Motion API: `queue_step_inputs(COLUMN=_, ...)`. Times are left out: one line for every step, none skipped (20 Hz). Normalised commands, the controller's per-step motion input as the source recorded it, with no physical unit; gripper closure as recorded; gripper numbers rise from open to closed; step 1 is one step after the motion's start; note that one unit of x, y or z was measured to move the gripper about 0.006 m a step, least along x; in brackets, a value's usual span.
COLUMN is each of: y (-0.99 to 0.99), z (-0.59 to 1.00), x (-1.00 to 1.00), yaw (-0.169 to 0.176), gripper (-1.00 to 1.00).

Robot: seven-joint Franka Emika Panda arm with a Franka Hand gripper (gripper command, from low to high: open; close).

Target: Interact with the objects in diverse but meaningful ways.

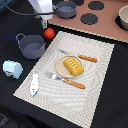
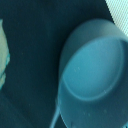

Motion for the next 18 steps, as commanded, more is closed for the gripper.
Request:
queue_step_inputs(y=-0.68, z=0.43, x=0.14, yaw=-0.135, gripper=-1.00)
queue_step_inputs(y=-0.67, z=0.42, x=0.14, yaw=-0.136, gripper=-1.00)
queue_step_inputs(y=-0.68, z=0.42, x=0.15, yaw=-0.136, gripper=-1.00)
queue_step_inputs(y=-0.65, z=0.41, x=0.17, yaw=-0.140, gripper=-1.00)
queue_step_inputs(y=-0.61, z=0.39, x=0.17, yaw=-0.153, gripper=-1.00)
queue_step_inputs(y=-0.56, z=0.40, x=0.19, yaw=-0.166, gripper=-1.00)
queue_step_inputs(y=-0.54, z=0.40, x=0.19, yaw=-0.171, gripper=-1.00)
queue_step_inputs(y=-0.53, z=0.39, x=0.19, yaw=-0.174, gripper=-1.00)
queue_step_inputs(y=-0.48, z=0.36, x=0.20, yaw=-0.190, gripper=-1.00)
queue_step_inputs(y=-0.41, z=0.33, x=0.20, yaw=-0.213, gripper=-1.00)
queue_step_inputs(y=-0.33, z=0.30, x=0.19, yaw=-0.238, gripper=-1.00)
queue_step_inputs(y=-0.27, z=0.29, x=0.18, yaw=-0.256, gripper=-1.00)
queue_step_inputs(y=-0.24, z=0.28, x=0.19, yaw=-0.261, gripper=-1.00)
queue_step_inputs(y=-0.21, z=0.30, x=0.26, yaw=-0.261, gripper=-1.00)
queue_step_inputs(y=-0.19, z=0.31, x=0.31, yaw=-0.258, gripper=-1.00)
queue_step_inputs(y=-0.20, z=0.34, x=0.34, yaw=-0.249, gripper=-1.00)
queue_step_inputs(y=-0.27, z=0.38, x=0.39, yaw=-0.225, gripper=-1.00)
queue_step_inputs(y=-0.36, z=0.46, x=0.49, yaw=-0.184, gripper=-1.00)
